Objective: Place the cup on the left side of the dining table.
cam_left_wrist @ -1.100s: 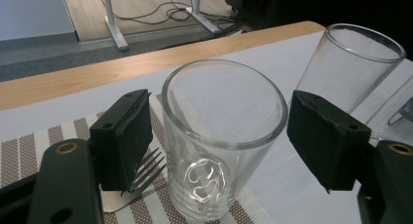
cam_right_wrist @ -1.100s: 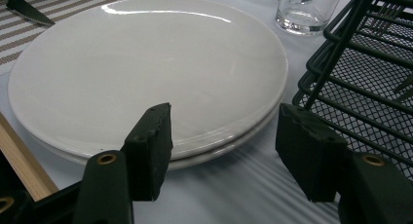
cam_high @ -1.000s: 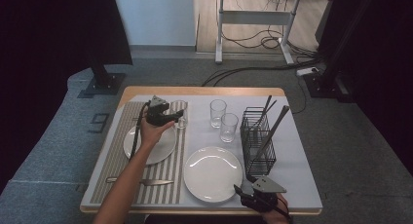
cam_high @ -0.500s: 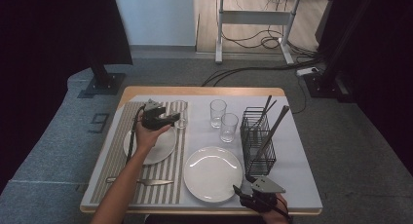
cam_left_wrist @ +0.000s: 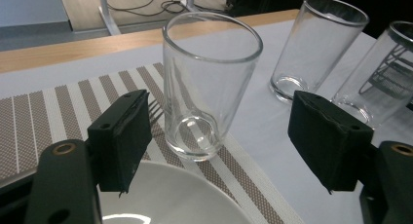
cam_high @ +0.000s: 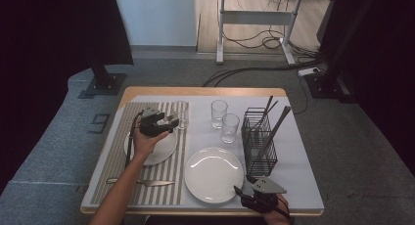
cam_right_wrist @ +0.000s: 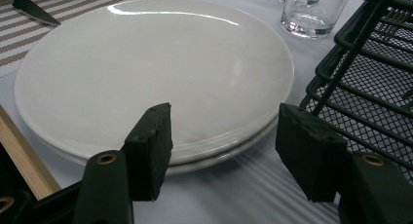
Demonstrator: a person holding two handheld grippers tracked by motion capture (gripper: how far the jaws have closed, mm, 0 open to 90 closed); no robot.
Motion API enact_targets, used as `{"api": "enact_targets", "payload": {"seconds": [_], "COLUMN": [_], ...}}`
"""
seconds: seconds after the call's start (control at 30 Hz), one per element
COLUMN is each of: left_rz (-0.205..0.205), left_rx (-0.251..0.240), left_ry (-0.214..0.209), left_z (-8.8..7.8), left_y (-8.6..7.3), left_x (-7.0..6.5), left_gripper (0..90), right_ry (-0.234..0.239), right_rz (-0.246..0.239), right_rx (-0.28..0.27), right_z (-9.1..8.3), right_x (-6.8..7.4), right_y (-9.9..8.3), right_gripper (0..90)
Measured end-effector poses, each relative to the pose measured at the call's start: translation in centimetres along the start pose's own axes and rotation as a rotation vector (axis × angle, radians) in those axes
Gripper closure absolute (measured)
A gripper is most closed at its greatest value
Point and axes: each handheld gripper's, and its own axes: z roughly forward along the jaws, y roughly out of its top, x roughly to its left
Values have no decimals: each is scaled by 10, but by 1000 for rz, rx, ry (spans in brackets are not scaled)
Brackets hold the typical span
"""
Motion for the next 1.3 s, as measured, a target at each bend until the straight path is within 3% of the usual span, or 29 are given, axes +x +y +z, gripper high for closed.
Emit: {"api": "enact_targets", "payload": {"seconds": [0.83,1.3], "left_rz": [-8,17], "left_rx": [-8,12], "left_ry": [-36,-78], "left_z": [-42,-58], "left_y": [-33,-49], "left_x": [-12,-27], "left_gripper": [244,245], "right_ry": [2,3], "right_rz": [-6,-10], "right_rx": [15,16], "right_z": [3,4], "right_x": [0,2], "right_y": [0,0], "right_gripper": [386,386]}}
